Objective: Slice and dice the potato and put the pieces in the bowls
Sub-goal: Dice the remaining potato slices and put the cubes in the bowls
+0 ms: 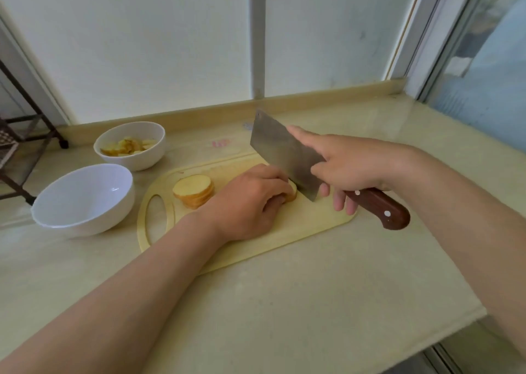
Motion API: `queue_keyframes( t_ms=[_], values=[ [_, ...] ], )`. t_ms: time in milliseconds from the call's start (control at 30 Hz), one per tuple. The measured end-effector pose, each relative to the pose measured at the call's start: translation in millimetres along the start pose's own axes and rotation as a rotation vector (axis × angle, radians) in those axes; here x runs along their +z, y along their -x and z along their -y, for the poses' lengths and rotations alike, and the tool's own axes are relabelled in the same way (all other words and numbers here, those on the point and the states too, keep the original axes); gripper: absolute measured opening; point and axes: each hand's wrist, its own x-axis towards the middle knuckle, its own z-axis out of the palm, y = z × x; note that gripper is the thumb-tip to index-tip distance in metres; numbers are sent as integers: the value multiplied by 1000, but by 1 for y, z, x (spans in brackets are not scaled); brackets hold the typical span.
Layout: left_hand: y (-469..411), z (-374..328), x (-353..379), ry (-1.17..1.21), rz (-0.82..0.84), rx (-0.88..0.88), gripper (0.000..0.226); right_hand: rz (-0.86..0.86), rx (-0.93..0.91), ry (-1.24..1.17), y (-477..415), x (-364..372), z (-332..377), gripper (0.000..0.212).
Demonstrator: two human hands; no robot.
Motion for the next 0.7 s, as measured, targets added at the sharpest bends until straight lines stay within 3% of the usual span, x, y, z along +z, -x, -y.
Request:
queue_keyframes(
  t_ms=[233,700],
  values=[
    [2,-3,-2,9,-12,-17,19,-147,-10,-4,13,3,0,87],
    [3,-1,-1,30,-26,-19,20,-34,43,246,49,7,17,83]
  ],
)
